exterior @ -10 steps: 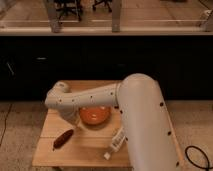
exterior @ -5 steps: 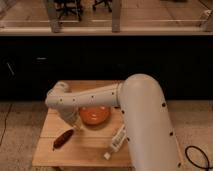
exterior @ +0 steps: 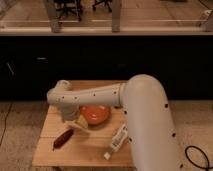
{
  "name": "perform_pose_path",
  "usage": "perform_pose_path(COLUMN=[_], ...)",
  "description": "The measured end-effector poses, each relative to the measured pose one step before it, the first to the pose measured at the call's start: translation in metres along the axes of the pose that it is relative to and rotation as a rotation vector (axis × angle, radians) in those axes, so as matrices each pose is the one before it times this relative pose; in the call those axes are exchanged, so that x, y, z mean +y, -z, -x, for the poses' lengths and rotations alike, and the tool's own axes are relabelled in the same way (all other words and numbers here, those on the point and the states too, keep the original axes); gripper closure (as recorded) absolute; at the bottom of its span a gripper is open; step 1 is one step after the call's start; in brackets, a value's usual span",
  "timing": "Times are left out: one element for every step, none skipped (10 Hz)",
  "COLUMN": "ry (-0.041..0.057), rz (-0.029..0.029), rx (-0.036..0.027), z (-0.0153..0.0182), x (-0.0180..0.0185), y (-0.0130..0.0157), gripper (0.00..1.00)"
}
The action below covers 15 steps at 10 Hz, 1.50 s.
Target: Drag the pepper across the table
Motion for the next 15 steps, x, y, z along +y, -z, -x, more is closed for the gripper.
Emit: perform_pose_path(ry=[-0.00310, -0.00065, 0.00027, 0.00029, 0.00205, 0.00298, 0.00375, 0.00335, 0.00405, 0.00377, 0.00259, -0.00121, -0.00042, -0.00122, -0.00809], rz=[-0.00386, -0.00239, -0.00406, -0.00266, -0.00706, -0.00280, -0.00420, -0.00438, -0.00483, -0.00270, -0.00138, -0.00054, 0.00372, 0.00566, 0.00630], rx=[-0.00752, -0.00451, -0.00791, -0.00705, -0.00650, -0.00416, -0.00402, -0.00274, -0.00364, -0.00239, -0.00253, -0.01232, -0.01296, -0.01522, -0.01826], z=[-0.00009, 0.00025, 0.00039, 0.00024, 0.00086, 0.00103, 0.00138, 0.00133, 0.00178, 0.00164, 0.00115, 0.00174, 0.00392, 0.00695, 0.00420], x=[0.00025, -0.00053, -0.00040, 0.00048, -0.00026, -0.00028, -0.00100, -0.00173, -0.00220, -0.00206, -0.00128, -0.00070, -0.00245, -0.00504, -0.00012], y=[0.00059, 0.00006, 0.00010, 0.00017, 0.00100, 0.00075, 0.00061, 0.00061, -0.00014, 0.00040, -0.00019, -0.00044, -0.00056, -0.00090, -0.00126], gripper=[0.20, 0.20, 0.20, 0.20, 0.20, 0.20, 0.20, 0.20, 0.20, 0.20, 0.20, 0.20, 0.20, 0.20, 0.20])
